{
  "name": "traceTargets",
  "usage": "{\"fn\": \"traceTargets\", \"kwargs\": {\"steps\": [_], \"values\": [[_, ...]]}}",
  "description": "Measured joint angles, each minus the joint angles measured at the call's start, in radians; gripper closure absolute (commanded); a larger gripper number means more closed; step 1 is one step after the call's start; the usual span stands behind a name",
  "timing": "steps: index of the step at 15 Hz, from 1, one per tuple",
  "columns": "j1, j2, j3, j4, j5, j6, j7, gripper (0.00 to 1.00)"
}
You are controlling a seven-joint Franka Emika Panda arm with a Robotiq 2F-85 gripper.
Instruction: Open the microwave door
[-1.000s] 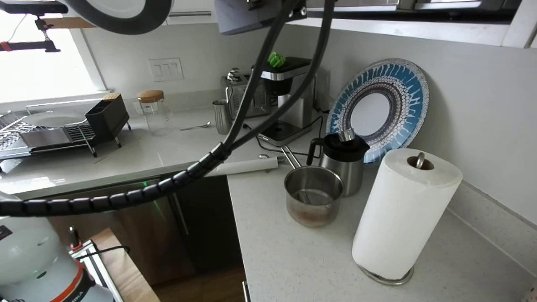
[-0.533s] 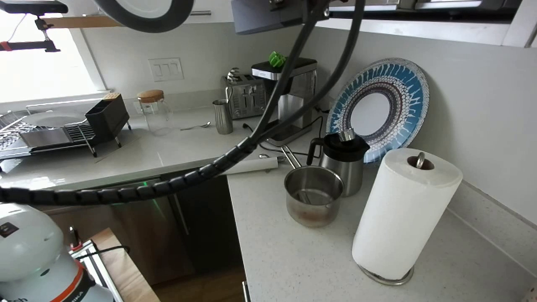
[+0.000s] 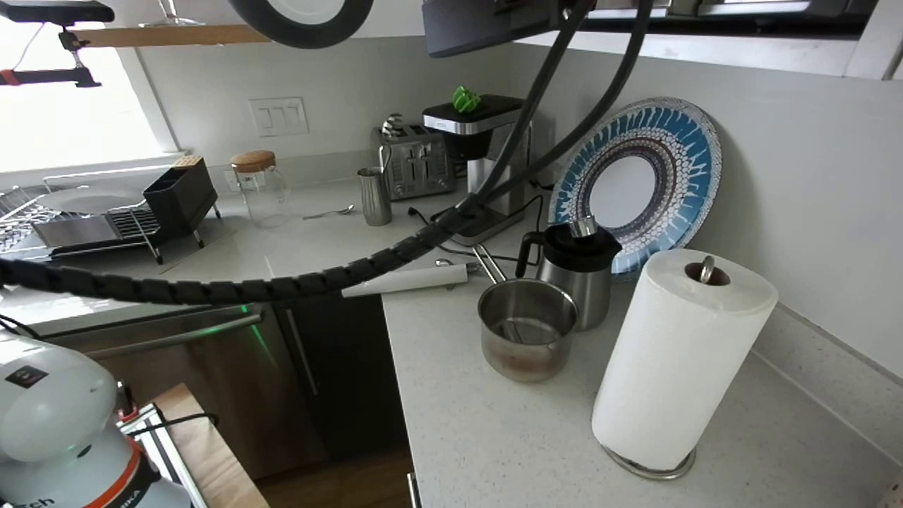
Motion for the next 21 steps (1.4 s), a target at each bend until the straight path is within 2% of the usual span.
{"fn": "traceTargets", "kwargs": {"steps": [4, 9, 11, 14, 18, 21], "values": [[-0.077, -0.047, 0.068, -0.008, 0.000, -0.101, -0.098, 0.00], [-0.236, -0.180, 0.172, -0.011, 0.001, -0.418, -0.236, 0.00], [-0.294, -0.218, 0.196, -0.018, 0.001, -0.475, -0.256, 0.00], [-0.340, -0.234, 0.216, -0.046, 0.013, -0.451, -0.252, 0.00], [-0.319, -0.181, 0.244, -0.077, 0.042, -0.365, -0.232, 0.00], [-0.319, -0.084, 0.273, -0.075, 0.051, -0.180, -0.166, 0.00]]}}
